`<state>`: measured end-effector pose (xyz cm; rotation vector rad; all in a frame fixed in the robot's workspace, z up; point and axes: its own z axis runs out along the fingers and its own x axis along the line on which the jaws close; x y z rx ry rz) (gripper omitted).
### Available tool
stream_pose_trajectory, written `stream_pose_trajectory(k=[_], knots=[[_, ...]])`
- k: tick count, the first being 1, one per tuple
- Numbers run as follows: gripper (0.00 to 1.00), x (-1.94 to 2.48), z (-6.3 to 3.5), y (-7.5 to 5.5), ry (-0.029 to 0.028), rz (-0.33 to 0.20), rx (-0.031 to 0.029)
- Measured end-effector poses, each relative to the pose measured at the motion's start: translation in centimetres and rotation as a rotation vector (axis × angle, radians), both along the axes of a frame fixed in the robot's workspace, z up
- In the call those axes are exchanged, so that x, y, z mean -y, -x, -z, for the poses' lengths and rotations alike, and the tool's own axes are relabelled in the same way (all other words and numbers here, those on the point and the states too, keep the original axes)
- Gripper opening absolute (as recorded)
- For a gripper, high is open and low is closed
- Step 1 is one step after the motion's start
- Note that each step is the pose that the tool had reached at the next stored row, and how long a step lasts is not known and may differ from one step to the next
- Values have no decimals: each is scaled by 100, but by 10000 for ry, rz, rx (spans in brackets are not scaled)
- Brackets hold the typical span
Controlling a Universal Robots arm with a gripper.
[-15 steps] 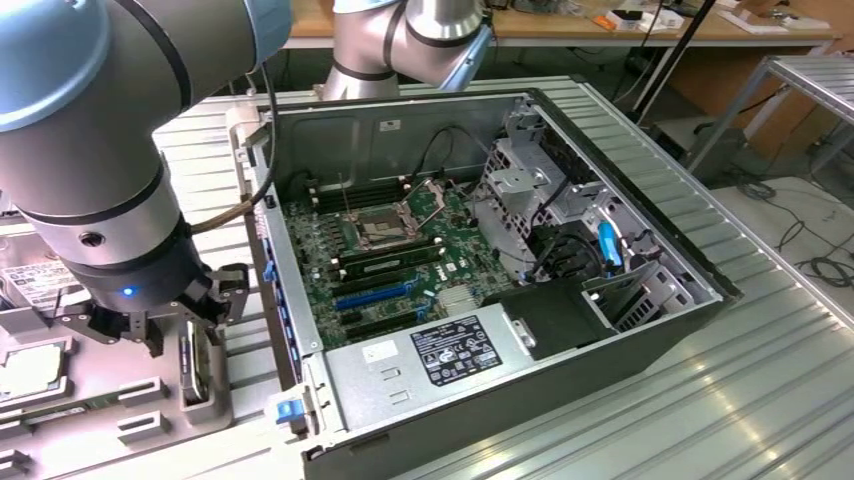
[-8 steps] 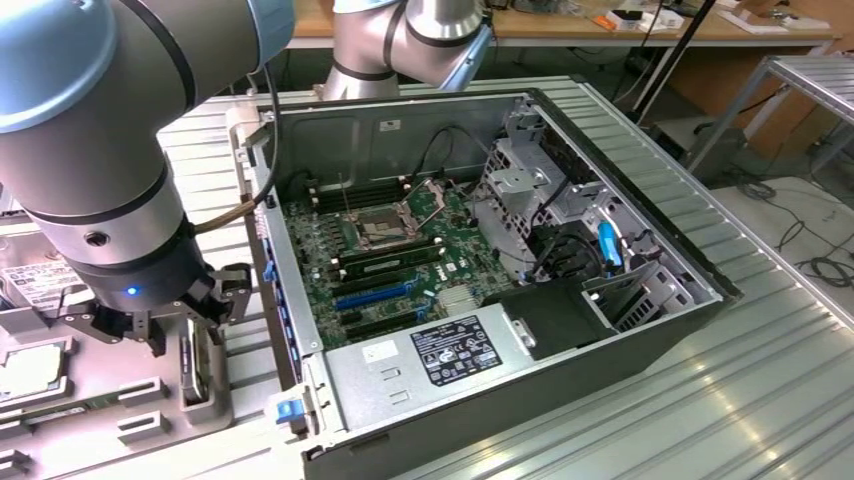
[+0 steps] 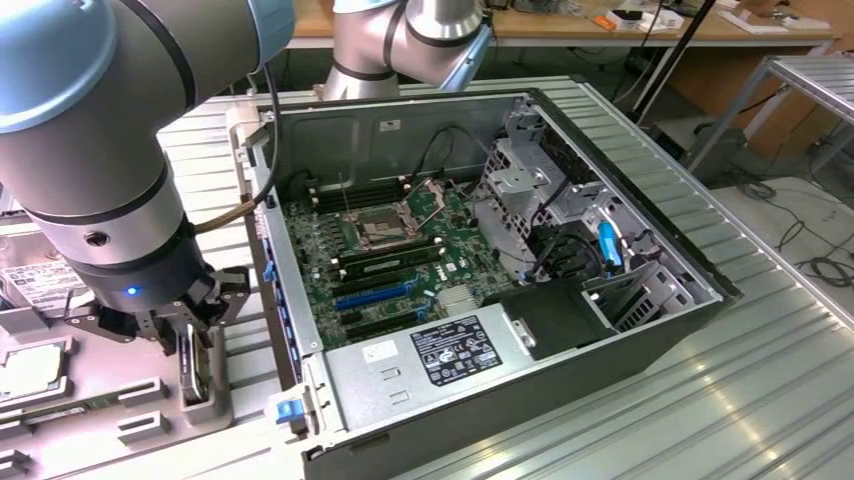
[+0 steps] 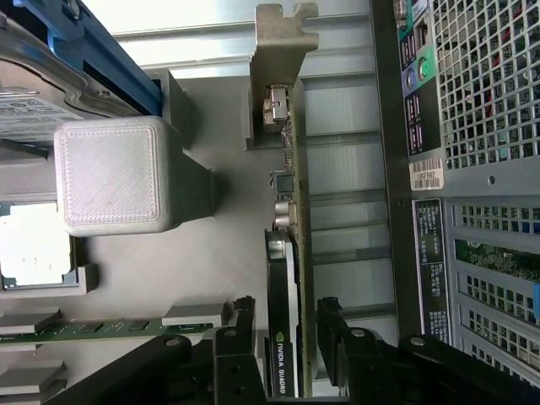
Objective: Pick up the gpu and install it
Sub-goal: 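Pick up the gpu and move the gpu toward the slot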
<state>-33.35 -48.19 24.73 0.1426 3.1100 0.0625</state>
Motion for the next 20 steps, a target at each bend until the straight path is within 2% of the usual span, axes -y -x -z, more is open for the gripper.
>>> stream_pose_trajectory(k=[3,4,5,20], knots=[[38,0,0,0,0,0,0],[36,0,0,0,0,0,0],[30,0,0,0,0,0,0],[27,0,0,0,0,0,0]])
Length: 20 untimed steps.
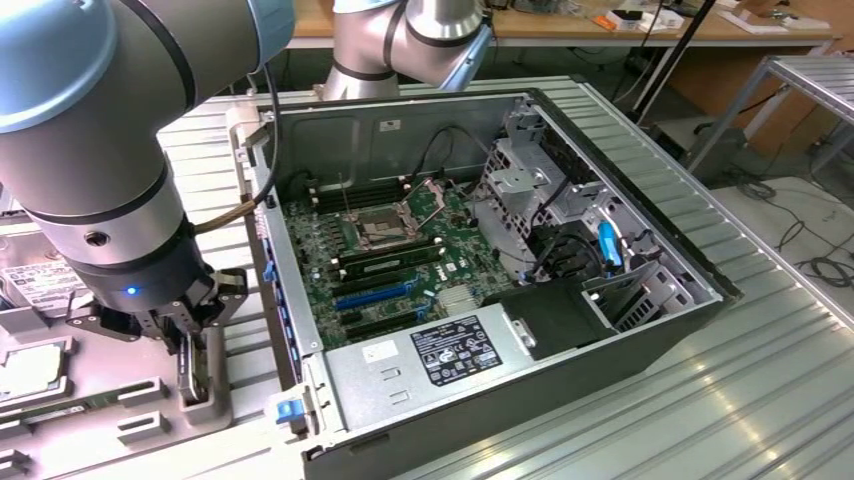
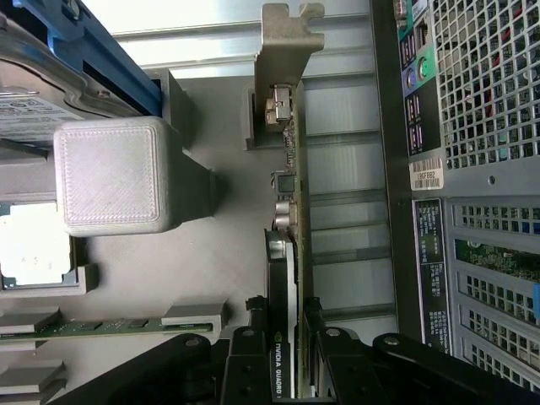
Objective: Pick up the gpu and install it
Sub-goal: 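Pick up the gpu and move the gpu toward the slot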
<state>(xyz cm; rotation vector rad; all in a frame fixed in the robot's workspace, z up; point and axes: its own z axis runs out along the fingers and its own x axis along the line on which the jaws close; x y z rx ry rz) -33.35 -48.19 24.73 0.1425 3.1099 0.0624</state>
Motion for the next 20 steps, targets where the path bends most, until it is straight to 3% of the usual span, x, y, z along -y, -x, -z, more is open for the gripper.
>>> stream_pose_trajectory(k=[2,4,8,11,14,20], knots=[[27,0,-2,0,3,0,-3],[27,0,-69,0,3,2,-11],[27,0,-277,0,3,4,-21],[27,0,-549,0,3,6,-21],[27,0,-755,0,1,6,-21],[27,0,-1008,1,-19,6,-21]])
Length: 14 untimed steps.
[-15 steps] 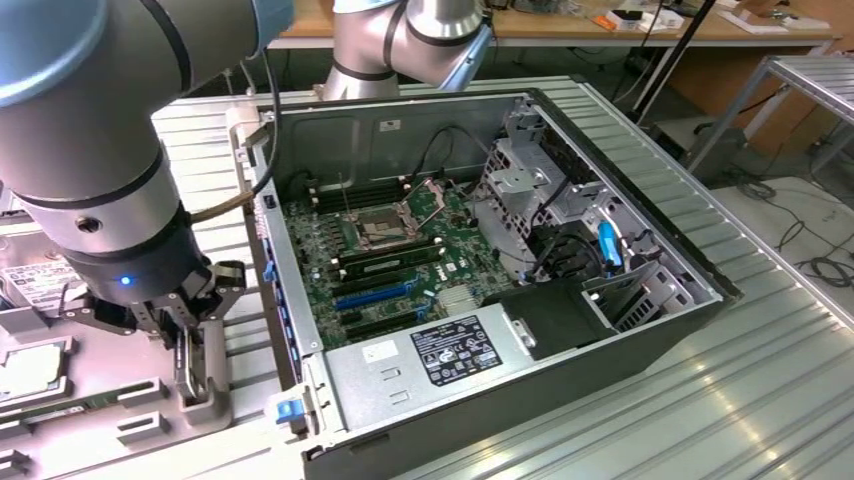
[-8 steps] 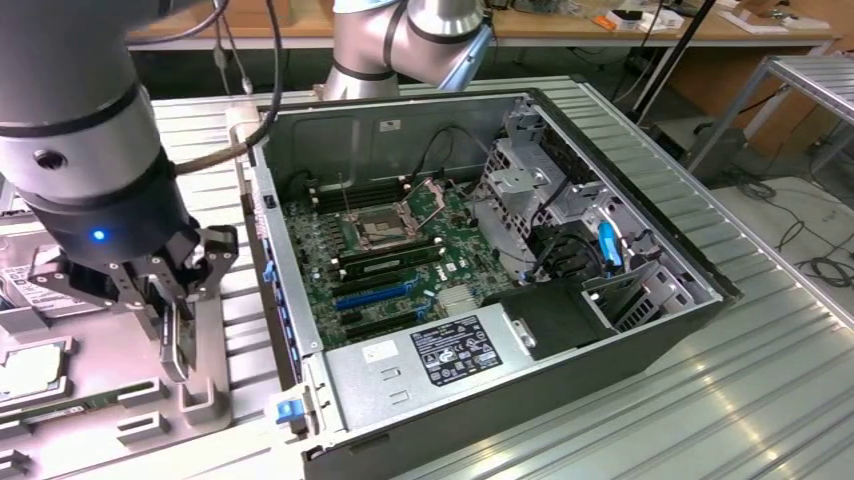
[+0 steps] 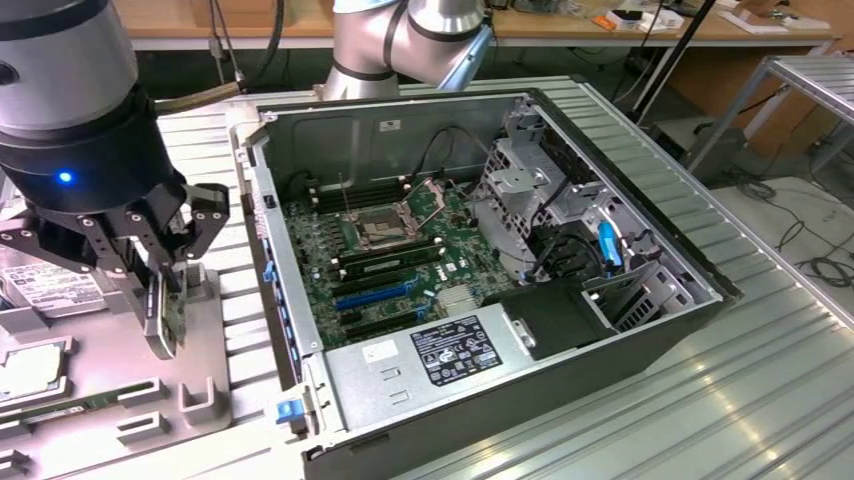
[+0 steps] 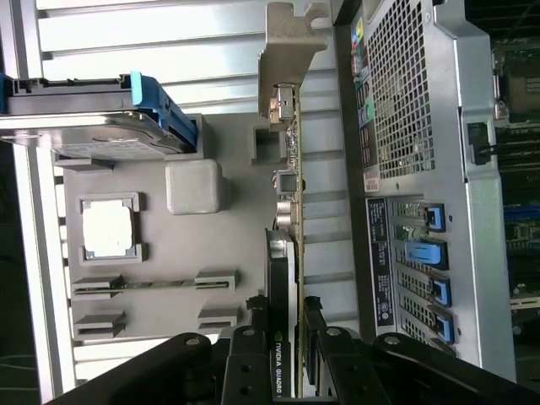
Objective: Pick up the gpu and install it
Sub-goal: 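Pick up the gpu and move the gpu toward the slot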
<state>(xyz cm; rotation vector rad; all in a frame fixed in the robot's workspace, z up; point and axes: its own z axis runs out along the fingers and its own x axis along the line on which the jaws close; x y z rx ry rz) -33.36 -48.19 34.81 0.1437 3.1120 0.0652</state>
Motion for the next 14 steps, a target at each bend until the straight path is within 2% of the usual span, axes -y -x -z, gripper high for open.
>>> stream_pose_trajectory(k=[5,9,14], knots=[[27,0,-34,0,-31,0,1],[27,0,-37,1,-26,-310,-3],[27,0,-39,0,-28,-312,-5]])
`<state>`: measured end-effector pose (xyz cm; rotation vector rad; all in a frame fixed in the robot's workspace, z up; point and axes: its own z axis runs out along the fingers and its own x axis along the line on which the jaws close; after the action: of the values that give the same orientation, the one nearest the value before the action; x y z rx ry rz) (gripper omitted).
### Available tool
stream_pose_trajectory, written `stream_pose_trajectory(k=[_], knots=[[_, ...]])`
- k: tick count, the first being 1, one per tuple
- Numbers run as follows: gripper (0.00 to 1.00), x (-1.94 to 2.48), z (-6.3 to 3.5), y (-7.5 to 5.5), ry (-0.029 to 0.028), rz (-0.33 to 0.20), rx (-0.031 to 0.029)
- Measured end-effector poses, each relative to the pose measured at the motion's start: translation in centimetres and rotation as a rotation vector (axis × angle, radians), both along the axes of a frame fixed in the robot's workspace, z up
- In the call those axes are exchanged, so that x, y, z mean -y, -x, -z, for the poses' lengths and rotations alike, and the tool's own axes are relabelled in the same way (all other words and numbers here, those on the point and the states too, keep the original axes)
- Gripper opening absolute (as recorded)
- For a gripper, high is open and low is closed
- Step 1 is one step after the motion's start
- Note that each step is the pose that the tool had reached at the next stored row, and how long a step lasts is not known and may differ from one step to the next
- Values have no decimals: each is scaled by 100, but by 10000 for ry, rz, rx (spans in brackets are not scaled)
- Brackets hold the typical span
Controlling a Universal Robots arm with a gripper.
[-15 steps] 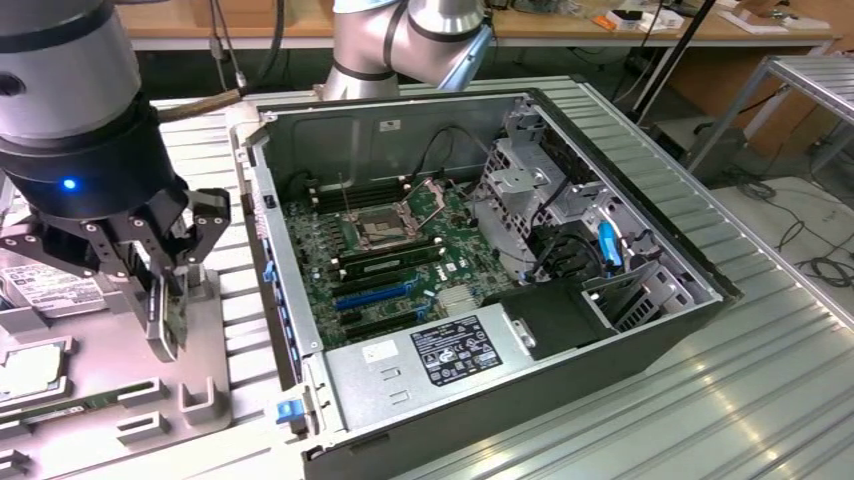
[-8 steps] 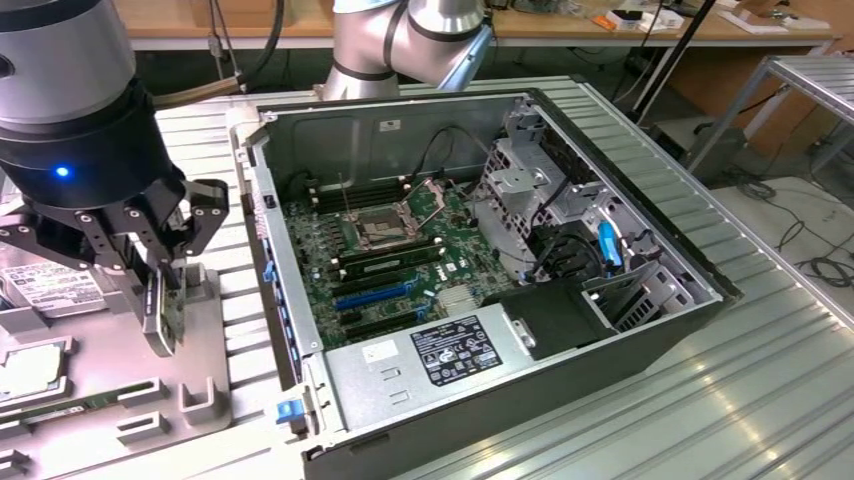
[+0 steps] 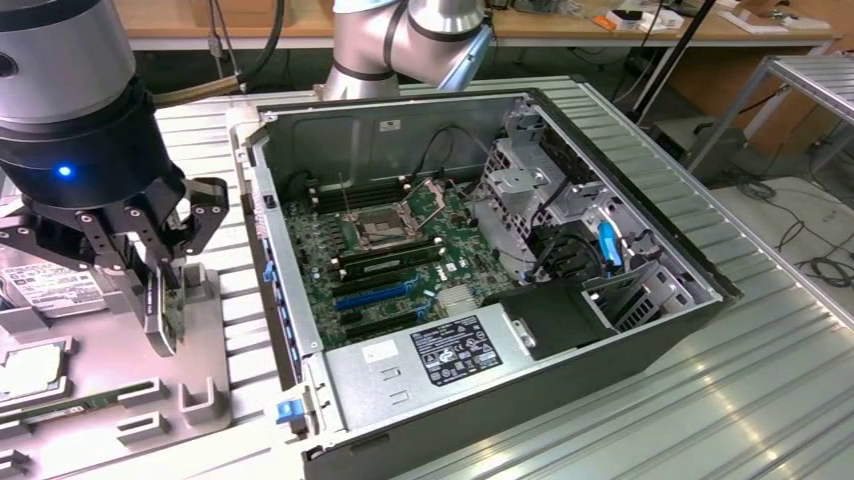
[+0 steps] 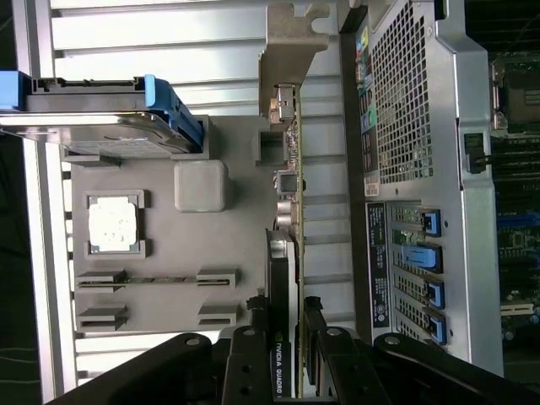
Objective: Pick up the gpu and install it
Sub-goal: 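Pick up the gpu and move the gpu toward the slot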
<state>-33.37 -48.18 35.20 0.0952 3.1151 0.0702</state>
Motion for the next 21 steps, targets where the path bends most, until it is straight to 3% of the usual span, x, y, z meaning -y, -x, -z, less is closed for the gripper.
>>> stream_pose_trajectory(k=[21], knots=[[27,0,-59,0,0,20,-1]])
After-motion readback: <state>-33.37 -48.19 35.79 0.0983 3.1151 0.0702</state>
